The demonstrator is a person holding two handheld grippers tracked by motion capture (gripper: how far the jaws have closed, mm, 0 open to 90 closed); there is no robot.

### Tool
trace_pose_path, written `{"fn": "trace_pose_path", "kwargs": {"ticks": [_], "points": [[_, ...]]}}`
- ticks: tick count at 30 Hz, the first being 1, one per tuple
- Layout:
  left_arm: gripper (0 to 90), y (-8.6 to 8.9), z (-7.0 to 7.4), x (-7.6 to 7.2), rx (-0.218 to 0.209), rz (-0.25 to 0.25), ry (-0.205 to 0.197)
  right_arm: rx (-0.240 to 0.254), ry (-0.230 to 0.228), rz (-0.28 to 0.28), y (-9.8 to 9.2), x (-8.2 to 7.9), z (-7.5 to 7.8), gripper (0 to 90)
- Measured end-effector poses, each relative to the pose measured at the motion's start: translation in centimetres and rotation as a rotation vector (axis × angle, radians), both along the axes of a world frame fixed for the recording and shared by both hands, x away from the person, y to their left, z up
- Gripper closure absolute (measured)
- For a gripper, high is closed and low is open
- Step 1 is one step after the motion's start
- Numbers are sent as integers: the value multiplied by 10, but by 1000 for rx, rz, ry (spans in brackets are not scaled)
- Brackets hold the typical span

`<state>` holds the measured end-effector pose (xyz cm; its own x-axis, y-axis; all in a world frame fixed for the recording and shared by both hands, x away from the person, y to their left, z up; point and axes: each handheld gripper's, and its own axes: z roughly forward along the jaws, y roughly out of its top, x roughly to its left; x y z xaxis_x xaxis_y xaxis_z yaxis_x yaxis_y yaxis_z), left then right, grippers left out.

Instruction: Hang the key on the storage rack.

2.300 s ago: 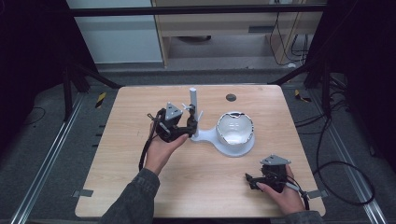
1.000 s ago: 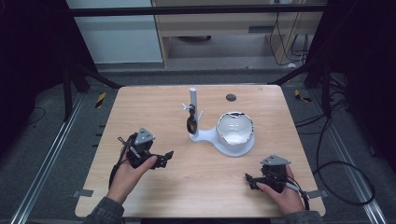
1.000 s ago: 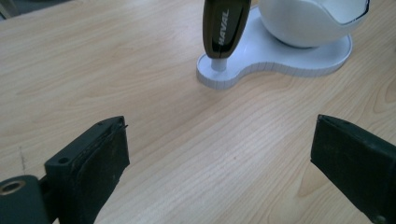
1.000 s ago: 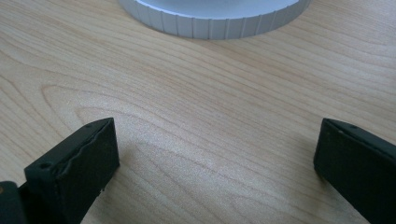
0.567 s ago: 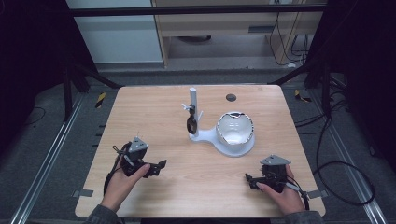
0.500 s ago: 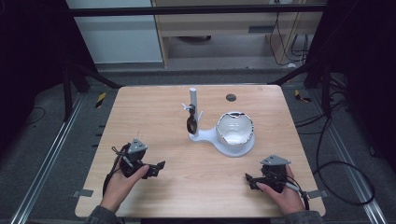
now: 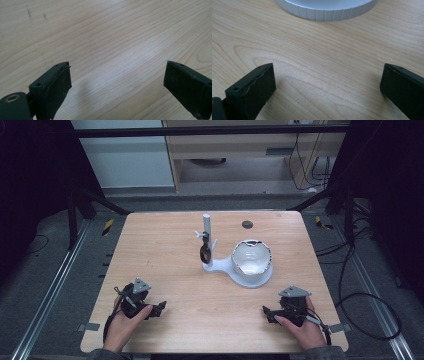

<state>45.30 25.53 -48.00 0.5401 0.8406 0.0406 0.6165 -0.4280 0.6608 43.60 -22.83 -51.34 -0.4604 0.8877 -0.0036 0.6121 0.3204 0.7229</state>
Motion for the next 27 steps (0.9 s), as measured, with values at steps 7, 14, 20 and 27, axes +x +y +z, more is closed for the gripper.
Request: {"fn": "trace_pose_path", "kwargs": {"ticks": [7,14,20,27], "points": [[66,8,-10,7,0,21,34,0,0,0,0,0,0,4],[66,17,-21,17,-27,49,8,0,0,0,0,0,0,4],[47,20,-24,20,-40,60,-21,0,0,0,0,0,0,4],[17,18,-28,18,-54,81,-57,0,0,0,0,0,0,4]]}}
